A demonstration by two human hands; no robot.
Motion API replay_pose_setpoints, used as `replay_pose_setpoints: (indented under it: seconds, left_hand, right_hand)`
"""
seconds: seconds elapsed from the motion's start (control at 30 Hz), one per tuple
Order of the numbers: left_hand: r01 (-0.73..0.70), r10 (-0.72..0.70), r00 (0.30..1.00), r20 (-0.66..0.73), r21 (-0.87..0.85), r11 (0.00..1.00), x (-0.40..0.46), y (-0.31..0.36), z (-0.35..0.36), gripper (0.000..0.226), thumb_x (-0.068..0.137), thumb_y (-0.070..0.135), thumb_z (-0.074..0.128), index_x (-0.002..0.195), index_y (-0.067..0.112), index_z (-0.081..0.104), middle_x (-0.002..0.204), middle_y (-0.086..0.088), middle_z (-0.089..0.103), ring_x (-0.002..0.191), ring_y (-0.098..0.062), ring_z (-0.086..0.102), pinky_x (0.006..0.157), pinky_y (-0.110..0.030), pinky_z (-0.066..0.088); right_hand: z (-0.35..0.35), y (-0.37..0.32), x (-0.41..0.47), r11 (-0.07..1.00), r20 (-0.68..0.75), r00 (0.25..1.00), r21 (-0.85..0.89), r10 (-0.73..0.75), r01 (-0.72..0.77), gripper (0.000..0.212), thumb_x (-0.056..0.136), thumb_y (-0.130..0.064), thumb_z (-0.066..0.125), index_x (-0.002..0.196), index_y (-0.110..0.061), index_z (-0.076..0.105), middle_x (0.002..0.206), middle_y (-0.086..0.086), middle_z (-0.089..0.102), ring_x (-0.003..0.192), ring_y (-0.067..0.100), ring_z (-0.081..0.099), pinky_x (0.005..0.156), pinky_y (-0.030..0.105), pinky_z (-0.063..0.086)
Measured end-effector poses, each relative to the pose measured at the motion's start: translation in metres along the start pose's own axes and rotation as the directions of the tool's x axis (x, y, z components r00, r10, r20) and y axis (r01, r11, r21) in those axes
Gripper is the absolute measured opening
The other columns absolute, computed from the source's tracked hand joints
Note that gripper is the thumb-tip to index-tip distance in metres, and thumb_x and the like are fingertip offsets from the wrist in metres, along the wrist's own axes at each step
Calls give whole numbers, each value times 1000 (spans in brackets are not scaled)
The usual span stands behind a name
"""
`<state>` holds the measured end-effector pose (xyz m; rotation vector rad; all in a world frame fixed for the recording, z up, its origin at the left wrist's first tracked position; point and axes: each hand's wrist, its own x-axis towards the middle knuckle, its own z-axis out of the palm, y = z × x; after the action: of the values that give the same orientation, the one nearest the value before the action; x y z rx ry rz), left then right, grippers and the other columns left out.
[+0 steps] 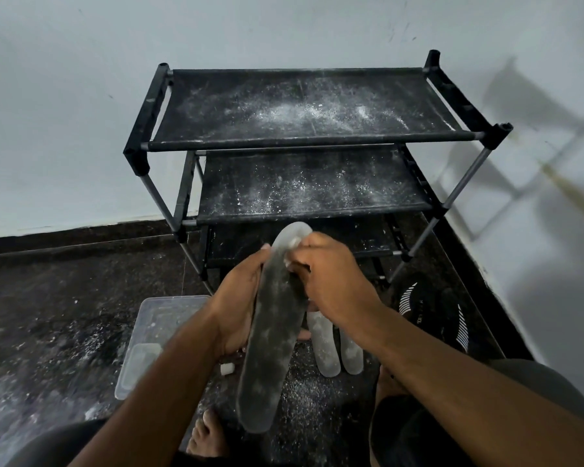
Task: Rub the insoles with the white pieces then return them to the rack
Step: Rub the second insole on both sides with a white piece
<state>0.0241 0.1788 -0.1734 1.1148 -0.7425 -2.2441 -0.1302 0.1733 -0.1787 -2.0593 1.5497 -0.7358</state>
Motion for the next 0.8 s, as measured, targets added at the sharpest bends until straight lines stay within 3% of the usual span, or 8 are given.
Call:
replay_pose_setpoints:
  seconds: [0.13,0.27,0.33,0.47,0.63,0.8]
  left_hand:
    - [20,-21,998,-60,-20,1000,-1,-2,0,70,103,64,30,127,9,66,101,-24,72,81,-34,71,68,-52,60]
    - [38,-39,999,-33,-15,999,0,-3,0,75,104,63,30,135,2,60,116,-28,67,87,-36,70,65,-47,59]
    - [54,-54,998,-30,-11,998,0,-3,0,75,104,63,31,134,1,62,117,-29,66,88,-36,70,66,-47,59]
    - [64,-64,997,-37,-15,998,-1,-3,-1,74,104,62,34,135,0,59,110,-27,67,86,-36,71,64,-47,58]
    - [88,-88,996,-30,0,996,-3,-3,2,70,105,59,35,130,3,67,118,-26,67,92,-39,71,67,-49,58]
    - [77,-76,996,-43,3,997,-3,-4,0,67,105,58,35,135,3,61,118,-27,67,92,-39,71,67,-48,59]
  right_hand:
    - [6,-5,0,996,57,994,-9,-90,91,18,92,-4,61,103,-11,74,102,-2,61,93,9,58,82,22,50]
    - [-9,10,10,1000,-181,983,12,16,-14,8,90,-13,67,94,-14,75,94,-1,62,87,8,58,80,29,51]
    - [-9,13,10,1000,-226,974,5,27,-26,8,90,-14,68,95,-15,75,92,0,62,86,11,58,80,32,52]
    - [2,1,3,994,-160,981,19,-107,111,11,88,-11,70,97,-13,75,97,-1,66,94,10,56,87,28,49]
    - [-11,12,14,996,-288,956,83,49,-26,11,88,-14,71,98,-12,75,91,0,65,86,11,61,80,35,54]
    - [-4,2,9,991,-183,983,127,-6,30,8,87,-13,72,92,-14,78,93,-1,68,88,9,63,82,34,55]
